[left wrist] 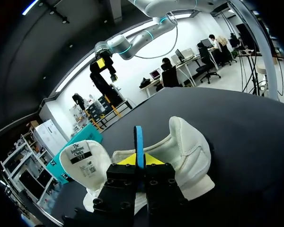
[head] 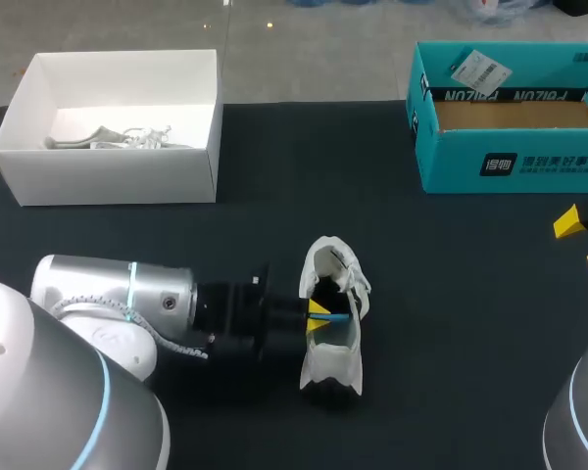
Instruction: Take the shoe out of the shoebox, open the shoe tongue, remove and reinsert the insole, then place the shoe into the shoebox
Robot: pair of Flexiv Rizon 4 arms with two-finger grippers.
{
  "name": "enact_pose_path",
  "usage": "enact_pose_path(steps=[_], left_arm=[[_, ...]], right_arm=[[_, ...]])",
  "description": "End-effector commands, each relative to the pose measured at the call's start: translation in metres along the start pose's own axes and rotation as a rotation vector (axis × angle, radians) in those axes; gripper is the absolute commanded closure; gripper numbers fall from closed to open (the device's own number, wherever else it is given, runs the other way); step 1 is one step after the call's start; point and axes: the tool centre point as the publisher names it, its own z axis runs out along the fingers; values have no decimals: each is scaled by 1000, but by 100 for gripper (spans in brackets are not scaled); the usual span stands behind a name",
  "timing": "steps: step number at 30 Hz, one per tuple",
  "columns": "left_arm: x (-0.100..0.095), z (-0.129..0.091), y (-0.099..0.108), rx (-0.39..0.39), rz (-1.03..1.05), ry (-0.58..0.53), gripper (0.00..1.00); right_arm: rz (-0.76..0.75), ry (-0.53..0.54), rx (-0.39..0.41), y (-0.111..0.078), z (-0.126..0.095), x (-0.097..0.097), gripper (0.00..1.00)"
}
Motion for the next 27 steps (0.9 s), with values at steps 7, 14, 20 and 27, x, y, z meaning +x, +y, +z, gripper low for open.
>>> enact_pose_path(steps=[7,14,20,27], left_arm=[[1,8,-10,36,-4,-31,27],[6,-5,-27,44,30,-24,53],[9,-5,-23,39,27,-20,100],[10,13,-18,54,11,0,100]], right_arm=[[1,-1,-3,-2,0,0,0],[1,-1,-3,-2,0,0,0],[1,-1,-3,-2,0,0,0],[1,-1,-3,-2,0,0,0]])
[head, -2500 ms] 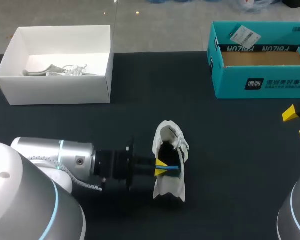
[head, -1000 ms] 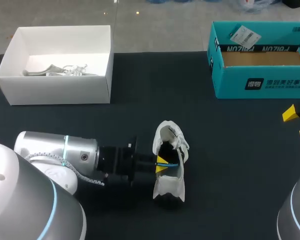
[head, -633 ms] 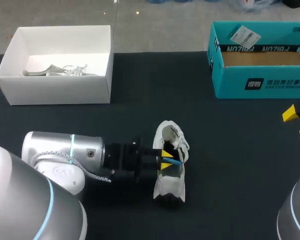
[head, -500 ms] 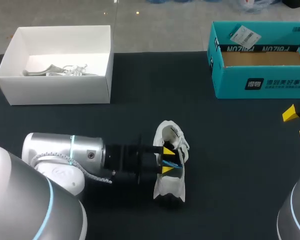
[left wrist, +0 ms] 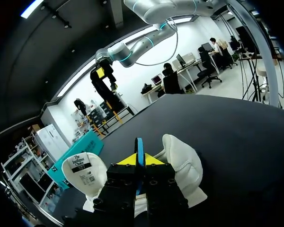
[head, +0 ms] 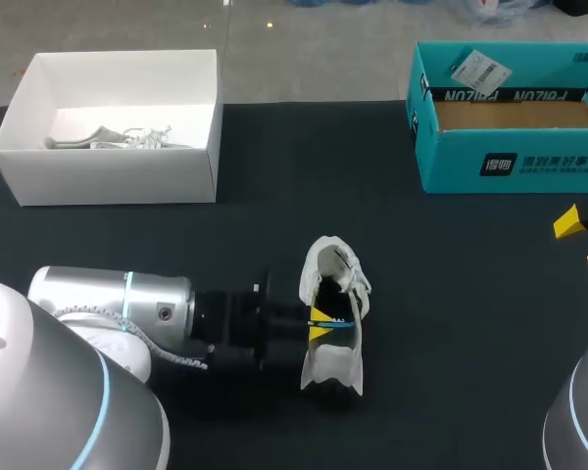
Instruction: Take the shoe out of the shoebox, open the shoe tongue, remove and reinsert the insole, then place the shoe into the shoebox
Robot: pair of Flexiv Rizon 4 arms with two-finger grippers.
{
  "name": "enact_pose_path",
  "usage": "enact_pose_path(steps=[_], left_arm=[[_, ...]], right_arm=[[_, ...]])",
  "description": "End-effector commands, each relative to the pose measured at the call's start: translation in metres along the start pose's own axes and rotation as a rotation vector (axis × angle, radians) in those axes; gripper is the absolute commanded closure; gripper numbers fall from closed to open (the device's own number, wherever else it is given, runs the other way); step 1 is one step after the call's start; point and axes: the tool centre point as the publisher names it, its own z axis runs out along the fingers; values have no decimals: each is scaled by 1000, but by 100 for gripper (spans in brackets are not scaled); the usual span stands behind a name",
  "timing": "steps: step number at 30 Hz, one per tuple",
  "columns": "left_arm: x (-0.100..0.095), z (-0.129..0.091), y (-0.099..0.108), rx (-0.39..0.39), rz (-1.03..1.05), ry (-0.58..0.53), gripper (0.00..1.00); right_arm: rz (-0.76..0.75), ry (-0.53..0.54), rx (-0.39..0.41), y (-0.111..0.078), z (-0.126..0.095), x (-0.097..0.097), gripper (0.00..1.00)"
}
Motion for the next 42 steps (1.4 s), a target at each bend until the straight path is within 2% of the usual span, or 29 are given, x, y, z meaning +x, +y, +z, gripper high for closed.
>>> enact_pose_path(steps=[1,7,12,16,18,20,21,27,30,32,33,42], left_arm=[[-1,18,9,0,-14,11,100],[3,26,22,-13,-45,17,100],[3,22,31,-28,-69,-11,100],[2,16,26,-22,-78,-21,100],[0,13,19,2,-82,-45,65],[-1,8,12,6,-65,-55,53],[-2,6,9,11,-61,-60,51],[-7,-6,-2,4,-27,-66,60],[-8,-8,-3,0,-18,-67,68],[-8,-8,-3,-3,-14,-64,86],[-7,-8,-3,-3,-12,-60,100],[-1,8,1,15,-32,-25,100]], right_arm=[[1,-1,-3,-2,0,0,0],[1,-1,-3,-2,0,0,0],[1,-1,-3,-2,0,0,0],[1,-1,-3,-2,0,0,0],[1,-1,-3,-2,0,0,0],[1,-1,-3,-2,0,0,0],[1,-1,-3,-2,0,0,0],[1,-1,-3,-2,0,0,0],[1,-1,-3,-2,0,0,0],[1,-1,-3,-2,0,0,0],[1,-1,-3,-2,0,0,0],[1,-1,-3,-2,0,0,0]])
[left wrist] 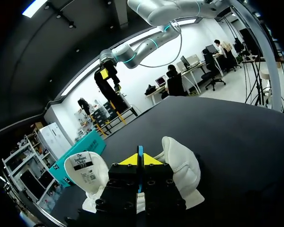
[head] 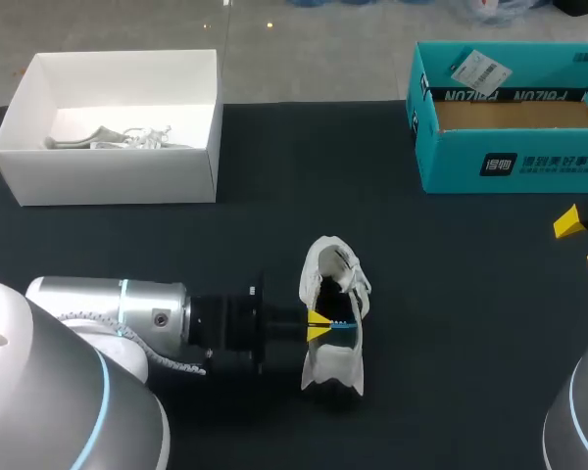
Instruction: Take the shoe out of the shoebox, open the shoe tongue, remove and reinsert the insole, then place the shoe into the shoebox
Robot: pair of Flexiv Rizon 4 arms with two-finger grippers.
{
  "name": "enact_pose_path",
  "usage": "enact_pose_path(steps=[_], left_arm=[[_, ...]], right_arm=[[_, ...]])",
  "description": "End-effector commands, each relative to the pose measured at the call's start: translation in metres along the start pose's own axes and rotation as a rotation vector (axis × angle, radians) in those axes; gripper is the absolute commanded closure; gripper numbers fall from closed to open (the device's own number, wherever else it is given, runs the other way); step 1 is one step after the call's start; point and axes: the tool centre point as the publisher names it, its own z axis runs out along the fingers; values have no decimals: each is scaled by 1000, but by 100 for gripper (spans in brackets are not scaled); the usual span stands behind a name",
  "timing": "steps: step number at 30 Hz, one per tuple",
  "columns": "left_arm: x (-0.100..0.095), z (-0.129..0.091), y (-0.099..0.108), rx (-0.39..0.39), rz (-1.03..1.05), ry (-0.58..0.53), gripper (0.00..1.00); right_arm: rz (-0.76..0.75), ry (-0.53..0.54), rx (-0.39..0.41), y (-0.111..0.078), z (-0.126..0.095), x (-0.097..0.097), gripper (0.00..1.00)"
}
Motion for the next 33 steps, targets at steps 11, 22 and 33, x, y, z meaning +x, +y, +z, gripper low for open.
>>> enact_pose_path(steps=[11,22,33], left_arm=[[7,21,10,13,-44,35,100],[4,-2,0,-2,-27,7,51],[8,8,2,19,-40,22,100]], right_arm=[[1,-1,-3,-2,0,0,0],[1,-1,-3,-2,0,0,0],[1,-1,-3,-2,0,0,0]])
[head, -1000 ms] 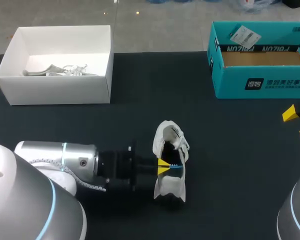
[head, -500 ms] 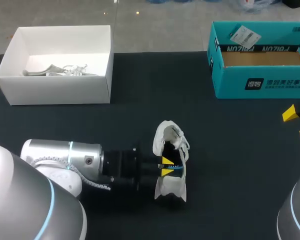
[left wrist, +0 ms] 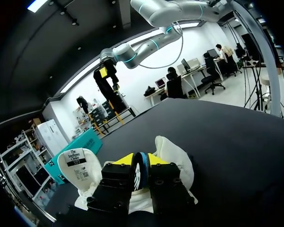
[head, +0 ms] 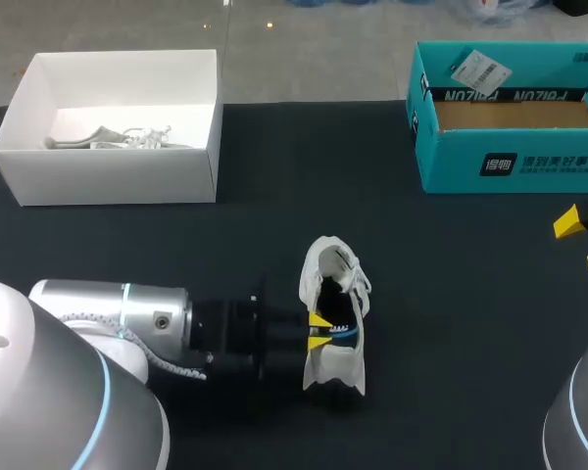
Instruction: Take the shoe out of the shoebox, open the shoe tongue, remove and reinsert the insole, then place the shoe into the shoebox
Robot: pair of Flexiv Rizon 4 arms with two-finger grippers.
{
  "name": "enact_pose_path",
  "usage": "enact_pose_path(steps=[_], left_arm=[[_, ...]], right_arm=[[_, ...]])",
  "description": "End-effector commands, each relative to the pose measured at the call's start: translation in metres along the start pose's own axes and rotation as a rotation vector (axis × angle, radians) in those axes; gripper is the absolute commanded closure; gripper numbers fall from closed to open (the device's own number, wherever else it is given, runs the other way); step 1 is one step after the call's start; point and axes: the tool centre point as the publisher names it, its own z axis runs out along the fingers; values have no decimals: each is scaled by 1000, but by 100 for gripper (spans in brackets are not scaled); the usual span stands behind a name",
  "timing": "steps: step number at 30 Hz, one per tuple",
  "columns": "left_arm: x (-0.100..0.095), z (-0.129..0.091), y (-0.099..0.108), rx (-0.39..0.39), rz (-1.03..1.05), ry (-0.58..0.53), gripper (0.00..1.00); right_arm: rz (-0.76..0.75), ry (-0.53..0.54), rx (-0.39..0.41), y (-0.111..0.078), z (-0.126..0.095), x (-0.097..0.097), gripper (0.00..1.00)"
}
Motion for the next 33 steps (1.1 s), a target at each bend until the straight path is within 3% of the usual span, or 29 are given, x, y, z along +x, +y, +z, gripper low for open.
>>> enact_pose_path(steps=[1,5,12,18,24,28,31,33], left_arm=[[-3,5,-2,11,2,11,100],[-11,-7,-9,9,20,37,100],[-24,-27,-27,-43,58,226,100],[-26,-23,-33,-33,36,294,100],[-33,-29,-40,-28,8,524,100],[-30,-35,-51,-11,-19,793,100],[-27,-36,-60,-86,21,949,100],[-28,-40,-62,-161,48,905,100]], right_arm=[[0,-1,-3,-2,0,0,0],[0,-1,-3,-2,0,0,0],[0,-1,-3,-2,0,0,0],[0,-1,-3,-2,0,0,0],[0,-1,-3,-2,0,0,0],[0,-1,-3,-2,0,0,0],[0,-1,-3,-2,0,0,0],[0,-1,-3,-2,0,0,0]])
